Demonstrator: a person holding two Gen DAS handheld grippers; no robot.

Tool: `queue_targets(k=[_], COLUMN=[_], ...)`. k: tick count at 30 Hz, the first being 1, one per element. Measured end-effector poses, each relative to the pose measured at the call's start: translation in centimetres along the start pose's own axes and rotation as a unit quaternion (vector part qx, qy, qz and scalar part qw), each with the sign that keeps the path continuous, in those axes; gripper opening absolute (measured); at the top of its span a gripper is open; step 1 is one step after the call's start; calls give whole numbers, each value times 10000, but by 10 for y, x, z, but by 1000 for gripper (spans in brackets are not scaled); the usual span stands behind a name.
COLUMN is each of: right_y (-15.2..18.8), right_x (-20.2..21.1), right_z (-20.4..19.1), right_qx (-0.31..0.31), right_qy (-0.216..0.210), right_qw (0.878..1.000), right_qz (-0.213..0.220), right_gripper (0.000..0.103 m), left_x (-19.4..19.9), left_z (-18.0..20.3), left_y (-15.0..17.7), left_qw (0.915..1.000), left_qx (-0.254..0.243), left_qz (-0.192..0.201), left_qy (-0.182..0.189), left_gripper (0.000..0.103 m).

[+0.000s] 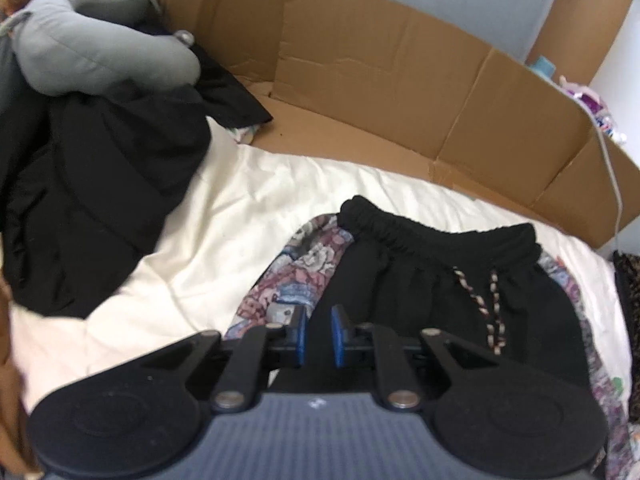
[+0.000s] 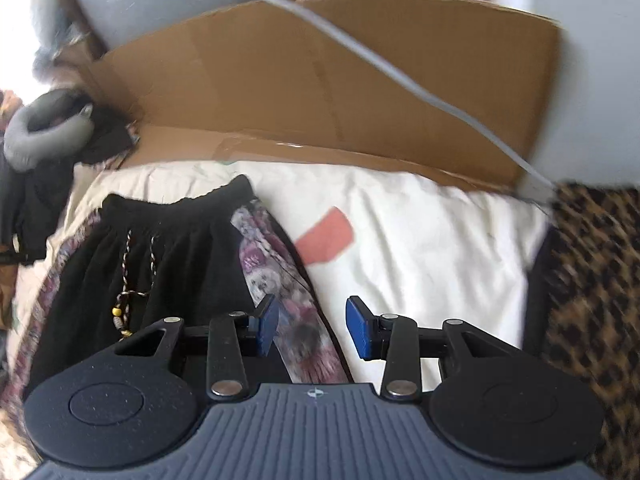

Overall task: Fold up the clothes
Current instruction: 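Grasp the bear-print fabric beside the waistband with both grippers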

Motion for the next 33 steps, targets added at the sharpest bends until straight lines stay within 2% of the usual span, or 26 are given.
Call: queue_targets(k=[2, 8, 13, 16, 21, 26, 28, 30, 33], right_y=[-3, -2, -4, -2, -9, -24, -29, -33, -40], right_x=[-21, -72, -106, -124, -114, -98, -96, -98, -107], right_z=[-12, -41, -43, -32, -34, -35, -35, -36, -41], right_qx=[147, 288, 396, 107, 232, 369, 414, 429, 528], right_qy=[-52, -138, 43, 146, 189, 261, 317, 316, 301], right_qw=[9999, 9995, 9992, 9996, 9994, 9989, 9986, 9986, 9982], right_qz=[-15, -73, -105, -213, -167, -75, -51, -42, -8], right_gripper=[37, 30, 29, 28, 28, 30, 34, 44, 46], left_x=[-12, -49, -72, -78, -68, -51, -44, -41, -51], left_z=[-1, -13, -18, -22, -23, -25, -25, -25, -21], left_y=[3, 13, 16, 15, 10, -8, -15, -22, -33], left_qw=[10000, 9997, 9990, 9991, 9987, 9982, 9976, 9971, 9971], left_qx=[-75, -143, -315, -274, -391, -588, -667, -731, -714], left_qz=[13, -140, -292, -315, -313, -54, 50, 133, 151], left_qy=[1, -113, -71, 15, 81, 132, 152, 167, 199], left_gripper=[14, 13, 13, 11, 10, 13, 14, 18, 32])
Point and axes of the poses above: each gripper's, at about its wrist camera, not at the fingertips, and x roughly against the way its jaws point, z to its right, y to its underside, the point moved 2 cm from there along -x, roughly the way its jaws point, and after that the axes turned 1 degree about -y, right-handed, at the moved point
